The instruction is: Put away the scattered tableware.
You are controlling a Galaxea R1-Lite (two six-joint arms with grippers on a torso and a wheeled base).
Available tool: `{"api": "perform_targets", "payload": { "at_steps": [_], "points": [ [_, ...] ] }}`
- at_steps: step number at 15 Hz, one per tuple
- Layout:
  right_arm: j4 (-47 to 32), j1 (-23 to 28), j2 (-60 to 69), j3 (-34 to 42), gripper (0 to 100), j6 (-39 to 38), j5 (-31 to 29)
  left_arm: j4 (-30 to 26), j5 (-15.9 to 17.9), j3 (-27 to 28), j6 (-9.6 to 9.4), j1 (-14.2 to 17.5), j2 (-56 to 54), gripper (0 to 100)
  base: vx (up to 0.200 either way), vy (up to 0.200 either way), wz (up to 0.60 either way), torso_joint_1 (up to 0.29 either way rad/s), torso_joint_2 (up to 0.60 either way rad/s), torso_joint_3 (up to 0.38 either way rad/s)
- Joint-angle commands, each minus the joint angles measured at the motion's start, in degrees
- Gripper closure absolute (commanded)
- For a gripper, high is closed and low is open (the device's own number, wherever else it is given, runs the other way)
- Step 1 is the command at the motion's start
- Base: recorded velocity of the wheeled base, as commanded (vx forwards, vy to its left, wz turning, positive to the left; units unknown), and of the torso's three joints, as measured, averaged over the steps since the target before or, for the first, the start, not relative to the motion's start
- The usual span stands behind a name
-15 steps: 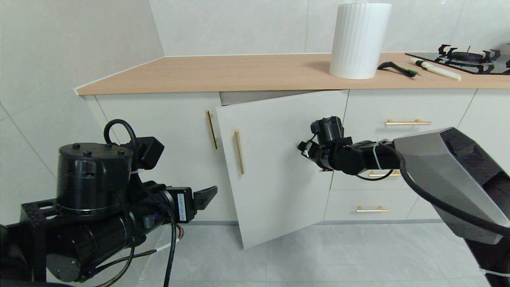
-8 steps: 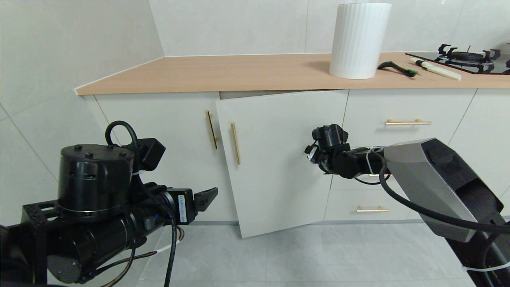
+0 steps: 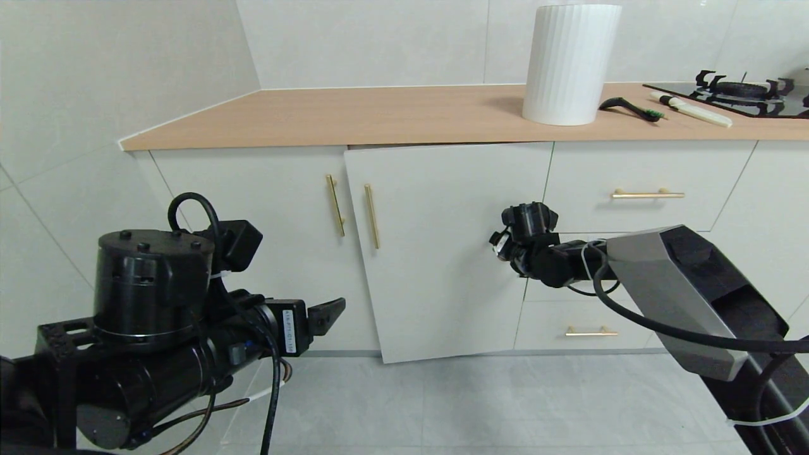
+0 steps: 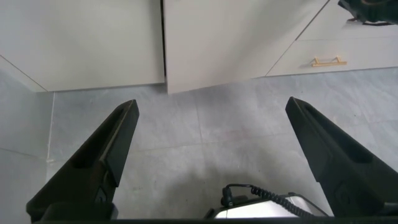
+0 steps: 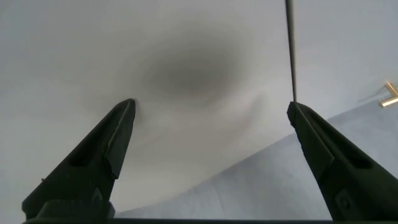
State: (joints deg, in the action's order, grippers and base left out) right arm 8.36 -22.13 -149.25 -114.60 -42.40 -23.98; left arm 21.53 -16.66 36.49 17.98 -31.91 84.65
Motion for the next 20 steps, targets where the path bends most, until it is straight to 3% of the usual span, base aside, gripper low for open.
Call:
{"api": "perform_targets", "payload": {
  "at_steps": [1,15,17,18,20],
  "points": [
    [0.78,0.50,-0.52,0.01,0,0.12,-0.02,0.00,-0.03,-0.01,0.04,0.01,0.16,0,0.000,0.000,0.00,0.000,0.00,0.000],
    [5.44,2.35,-1.75,0.01,0,2.85,0.07,0.00,0.05,-0.01,0.04,0.01,0.51,0,0.000,0.000,0.00,0.000,0.00,0.000],
    [4.56,2.00,3.61,5.62,0,2.76,1.57,0.00,0.05,-0.01,0.12,0.01,0.51,0,0.000,0.000,0.00,0.000,0.00,0.000],
    [4.73,0.86,8.01,10.45,0,2.50,5.87,0.00,0.05,0.08,0.12,0.01,0.51,0,0.000,0.000,0.00,0.000,0.00,0.000],
    [4.82,-0.20,12.93,15.73,0,2.50,8.42,0.00,0.14,0.08,0.04,0.01,0.43,0,0.000,0.000,0.00,0.000,0.00,0.000]
  ]
}}
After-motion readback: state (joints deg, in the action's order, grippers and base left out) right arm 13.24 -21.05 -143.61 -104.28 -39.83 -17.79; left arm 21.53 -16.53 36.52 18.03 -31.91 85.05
